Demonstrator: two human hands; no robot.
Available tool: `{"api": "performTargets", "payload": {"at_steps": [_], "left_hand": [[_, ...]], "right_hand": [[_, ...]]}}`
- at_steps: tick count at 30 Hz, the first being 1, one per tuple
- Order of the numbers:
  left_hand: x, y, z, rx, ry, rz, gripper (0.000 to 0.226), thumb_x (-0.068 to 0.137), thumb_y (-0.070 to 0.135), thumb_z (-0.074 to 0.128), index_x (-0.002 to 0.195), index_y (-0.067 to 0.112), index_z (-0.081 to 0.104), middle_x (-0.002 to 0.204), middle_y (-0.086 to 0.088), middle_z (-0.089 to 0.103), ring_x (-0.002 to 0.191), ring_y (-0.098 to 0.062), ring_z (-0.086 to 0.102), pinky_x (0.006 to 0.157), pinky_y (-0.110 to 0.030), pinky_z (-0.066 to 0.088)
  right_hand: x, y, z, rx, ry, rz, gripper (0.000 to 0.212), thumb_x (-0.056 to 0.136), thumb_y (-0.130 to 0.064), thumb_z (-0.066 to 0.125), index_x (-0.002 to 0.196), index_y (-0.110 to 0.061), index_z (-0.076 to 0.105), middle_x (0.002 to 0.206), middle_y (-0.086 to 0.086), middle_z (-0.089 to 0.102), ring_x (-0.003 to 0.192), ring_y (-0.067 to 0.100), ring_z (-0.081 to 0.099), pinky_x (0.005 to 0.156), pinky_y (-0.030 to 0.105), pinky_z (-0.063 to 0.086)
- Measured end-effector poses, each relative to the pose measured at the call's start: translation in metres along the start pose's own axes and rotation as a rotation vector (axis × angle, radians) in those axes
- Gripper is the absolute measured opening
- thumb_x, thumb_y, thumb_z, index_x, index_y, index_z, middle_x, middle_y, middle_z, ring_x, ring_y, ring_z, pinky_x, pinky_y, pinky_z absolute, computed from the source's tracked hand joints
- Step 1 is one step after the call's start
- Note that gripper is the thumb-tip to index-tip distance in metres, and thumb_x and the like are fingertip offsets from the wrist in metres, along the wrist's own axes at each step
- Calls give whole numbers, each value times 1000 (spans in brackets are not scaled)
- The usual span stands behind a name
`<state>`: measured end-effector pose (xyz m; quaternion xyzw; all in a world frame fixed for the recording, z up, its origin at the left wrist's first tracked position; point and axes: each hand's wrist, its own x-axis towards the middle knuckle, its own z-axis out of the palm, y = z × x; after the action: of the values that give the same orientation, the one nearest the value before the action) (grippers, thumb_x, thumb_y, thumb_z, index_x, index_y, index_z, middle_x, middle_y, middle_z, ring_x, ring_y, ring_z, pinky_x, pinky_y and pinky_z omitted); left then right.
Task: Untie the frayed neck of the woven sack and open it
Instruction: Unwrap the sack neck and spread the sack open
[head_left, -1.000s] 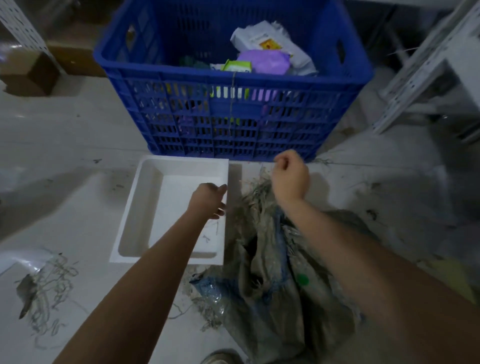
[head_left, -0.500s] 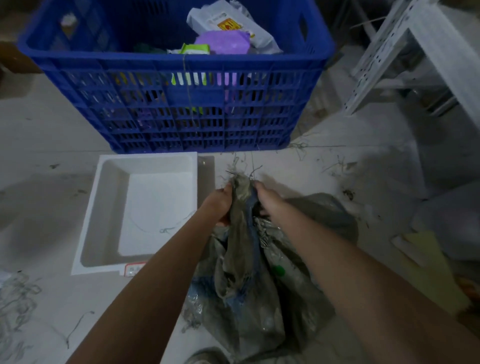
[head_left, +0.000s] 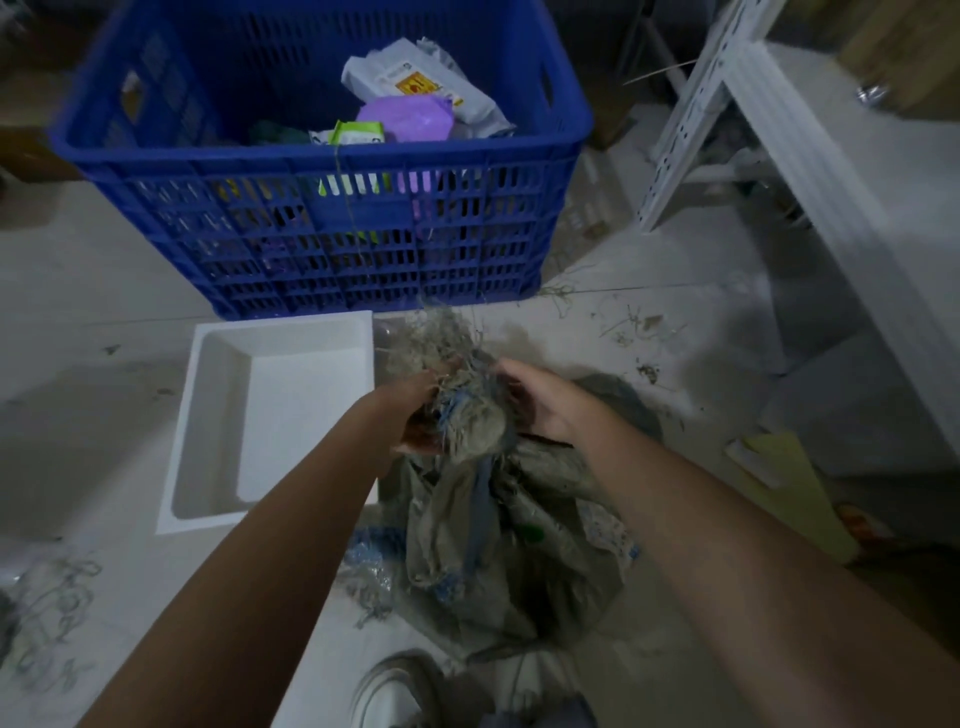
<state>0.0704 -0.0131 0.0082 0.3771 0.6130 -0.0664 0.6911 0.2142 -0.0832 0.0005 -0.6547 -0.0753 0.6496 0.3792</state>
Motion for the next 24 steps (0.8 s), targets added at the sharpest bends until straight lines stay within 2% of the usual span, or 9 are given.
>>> {"api": "performTargets", "payload": {"at_steps": [2, 5, 7, 9, 11, 13, 17, 22, 24], "left_hand": [[-21, 1, 5, 143, 17, 39, 32, 96, 33, 47, 75, 9, 50, 68, -8, 47, 56, -21, 52, 34, -24, 52], [-48, 3, 12, 286, 46, 188, 21, 97, 17, 47, 79, 8, 53, 59, -7, 49, 40, -15, 55, 37, -22, 53], [-64, 4, 13, 355, 59, 247, 18, 94, 15, 51, 79, 6, 57, 62, -8, 55, 44, -15, 56, 44, -23, 52], [-80, 6, 11, 376, 104, 287, 17, 93, 11, 52, 78, 5, 57, 63, -8, 56, 47, -15, 55, 41, -19, 50], [-96, 11, 8, 303, 149, 332, 20, 94, 7, 50, 74, 6, 54, 53, -6, 56, 32, -9, 54, 32, -14, 47], [-111, 19, 6, 205, 176, 391, 25, 95, 6, 49, 70, 8, 52, 55, -6, 56, 22, -2, 50, 29, -13, 45], [-138, 46, -2, 108, 202, 529, 7, 92, 10, 56, 93, 3, 54, 67, -7, 56, 25, -1, 53, 32, -14, 48], [-161, 79, -18, -115, 196, 639, 10, 89, 11, 61, 80, 9, 56, 46, -3, 67, 33, -7, 61, 38, -20, 54], [-161, 82, -26, -194, 199, 658, 12, 91, 11, 57, 79, 10, 56, 41, 1, 65, 34, -7, 62, 41, -21, 55]], "right_hand": [[-17, -1, -4, -83, -14, 4, 58, 76, -58, 61, 123, -26, 55, 136, 4, 49, 128, 28, 44, 110, 47, 36], [-39, 0, -3, -367, -17, 16, 94, 71, -64, 65, 148, -24, 26, 156, 2, 25, 142, 30, 25, 115, 51, 26], [-50, 1, -2, -497, -12, -37, 89, 82, -51, 62, 149, -11, 20, 155, 6, 26, 140, 29, 29, 114, 41, 29], [-59, -4, -3, -519, 19, -132, 86, 83, -44, 65, 147, -5, 24, 149, 6, 36, 135, 27, 38, 110, 31, 32], [-71, -15, -6, -425, 83, -230, 83, 79, -36, 73, 144, -3, 33, 144, 10, 46, 128, 27, 48, 109, 36, 38], [-87, -30, -11, -327, 181, -328, 75, 76, -32, 76, 138, -7, 44, 137, 7, 55, 120, 25, 56, 105, 38, 45], [-132, -73, -21, -272, 329, -503, 55, 77, -30, 75, 125, -11, 57, 109, -1, 64, 94, 16, 59, 83, 27, 46], [-172, -113, -34, -146, 472, -665, 55, 79, -30, 73, 128, -12, 53, 114, 4, 62, 96, 18, 59, 88, 30, 48], [-175, -113, -42, -26, 533, -697, 41, 79, -24, 72, 117, -15, 57, 107, 5, 63, 92, 18, 62, 87, 33, 52]]}}
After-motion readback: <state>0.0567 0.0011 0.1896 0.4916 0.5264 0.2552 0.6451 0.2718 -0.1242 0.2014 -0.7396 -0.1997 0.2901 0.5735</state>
